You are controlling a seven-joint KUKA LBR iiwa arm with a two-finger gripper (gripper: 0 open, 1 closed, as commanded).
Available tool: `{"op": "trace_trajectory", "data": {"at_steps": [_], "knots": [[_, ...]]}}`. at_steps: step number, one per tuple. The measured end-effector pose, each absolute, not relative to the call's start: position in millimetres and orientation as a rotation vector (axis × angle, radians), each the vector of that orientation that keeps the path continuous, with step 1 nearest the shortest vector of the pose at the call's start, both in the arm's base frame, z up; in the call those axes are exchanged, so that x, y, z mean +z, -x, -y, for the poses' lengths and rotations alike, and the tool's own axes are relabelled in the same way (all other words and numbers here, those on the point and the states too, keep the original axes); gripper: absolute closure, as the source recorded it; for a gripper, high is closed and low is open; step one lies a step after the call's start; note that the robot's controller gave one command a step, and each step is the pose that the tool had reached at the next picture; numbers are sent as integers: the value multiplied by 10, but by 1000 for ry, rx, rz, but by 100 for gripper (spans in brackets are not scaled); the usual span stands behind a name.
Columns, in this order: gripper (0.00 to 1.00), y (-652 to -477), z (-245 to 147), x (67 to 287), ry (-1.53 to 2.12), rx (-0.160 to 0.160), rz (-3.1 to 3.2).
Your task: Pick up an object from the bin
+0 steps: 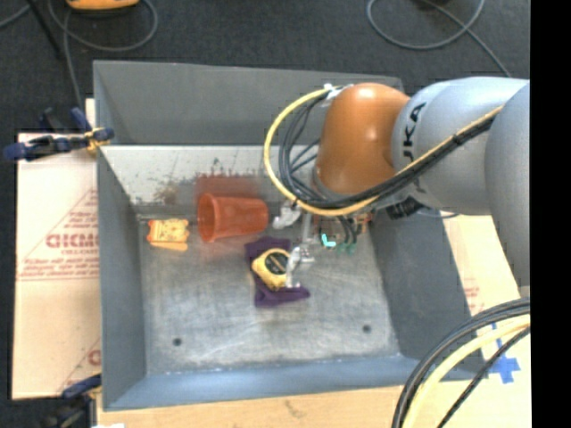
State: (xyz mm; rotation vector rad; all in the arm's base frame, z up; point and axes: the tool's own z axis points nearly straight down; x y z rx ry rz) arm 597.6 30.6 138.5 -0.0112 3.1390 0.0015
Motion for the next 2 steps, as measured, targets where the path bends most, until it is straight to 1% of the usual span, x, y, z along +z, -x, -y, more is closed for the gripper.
{"op": "trace_trajectory", "data": {"at_steps": [2], "knots": [[0, -5979, -306, 1385, 8, 2, -3138]]}}
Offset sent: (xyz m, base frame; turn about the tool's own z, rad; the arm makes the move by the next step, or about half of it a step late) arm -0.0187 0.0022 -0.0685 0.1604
